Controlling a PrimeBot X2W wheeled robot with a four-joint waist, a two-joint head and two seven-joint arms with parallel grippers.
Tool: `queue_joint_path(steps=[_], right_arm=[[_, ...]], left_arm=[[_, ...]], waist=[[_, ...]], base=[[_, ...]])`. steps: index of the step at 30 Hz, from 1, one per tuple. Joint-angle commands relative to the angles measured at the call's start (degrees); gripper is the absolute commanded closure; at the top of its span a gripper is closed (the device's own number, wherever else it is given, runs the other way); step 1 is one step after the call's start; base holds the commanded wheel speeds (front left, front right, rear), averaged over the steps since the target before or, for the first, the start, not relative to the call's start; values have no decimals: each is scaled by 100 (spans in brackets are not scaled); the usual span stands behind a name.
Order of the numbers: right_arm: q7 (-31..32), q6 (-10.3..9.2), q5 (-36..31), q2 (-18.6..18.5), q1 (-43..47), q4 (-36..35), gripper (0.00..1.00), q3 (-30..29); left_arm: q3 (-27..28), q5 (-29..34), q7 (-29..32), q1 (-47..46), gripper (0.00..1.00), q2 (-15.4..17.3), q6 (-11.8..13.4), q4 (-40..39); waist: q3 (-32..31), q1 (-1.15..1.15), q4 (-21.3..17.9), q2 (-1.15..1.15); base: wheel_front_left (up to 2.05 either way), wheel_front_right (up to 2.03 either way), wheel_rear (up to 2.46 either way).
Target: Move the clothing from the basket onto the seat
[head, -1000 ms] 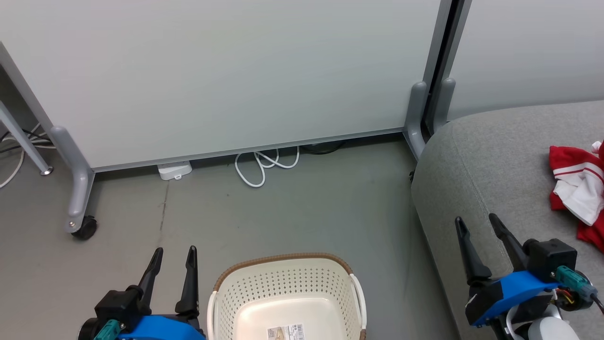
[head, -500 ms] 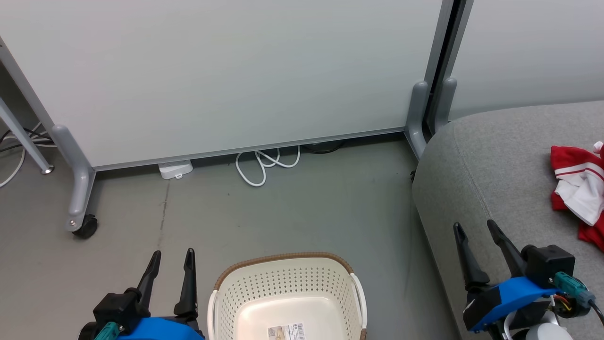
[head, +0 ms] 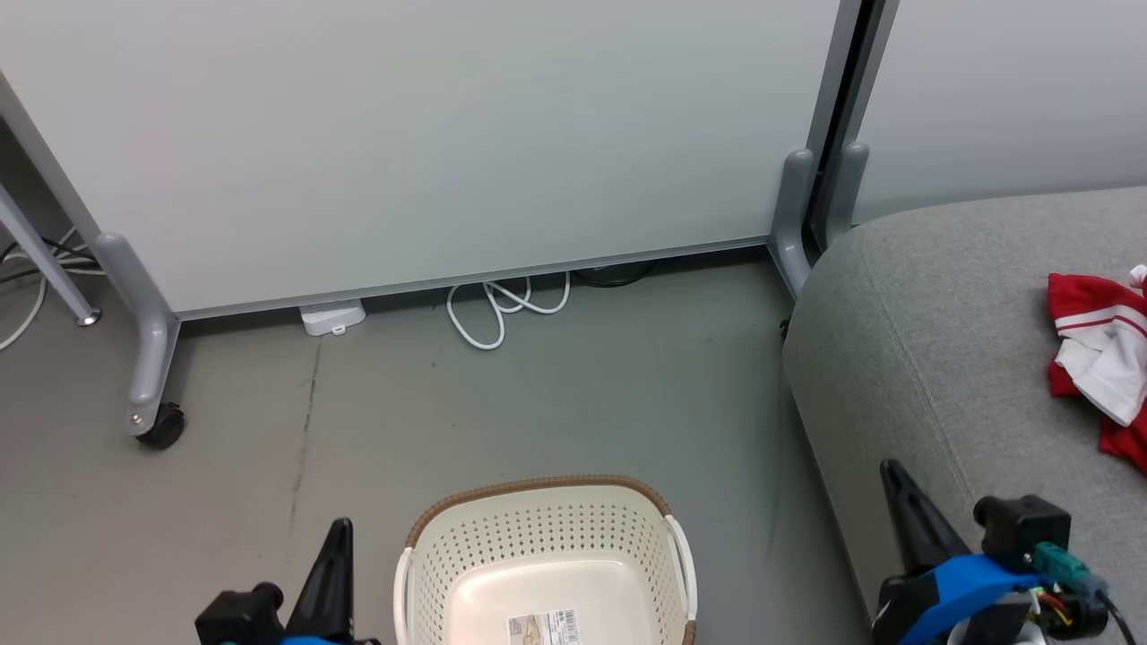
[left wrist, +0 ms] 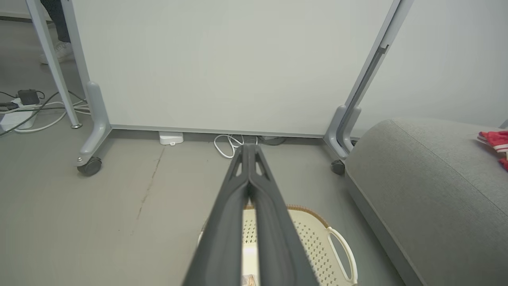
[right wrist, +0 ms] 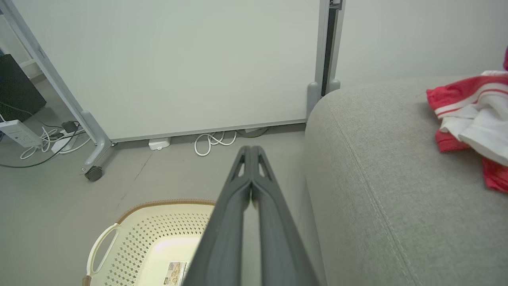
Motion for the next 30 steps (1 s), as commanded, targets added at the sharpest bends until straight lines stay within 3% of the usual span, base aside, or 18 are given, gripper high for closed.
queue_joint_path(steps=[1,5,30], right_arm=[[6,0,29,6,19,48,100,-5],[12,0,63,28,112,249,100,3],[357,0,2529,58,-14,80,100,-176]], left_arm=[[3,-26,9,26,100,-12,0,39],[9,-57,19,145,100,-49,0,216],[406,-2267,655,-141,100,-111,-2,-108]], waist=[[0,0,-1,0],[2,0,-3,0],[16,0,-48,0]], base=[[0,0,0],[0,0,0],[0,0,0]])
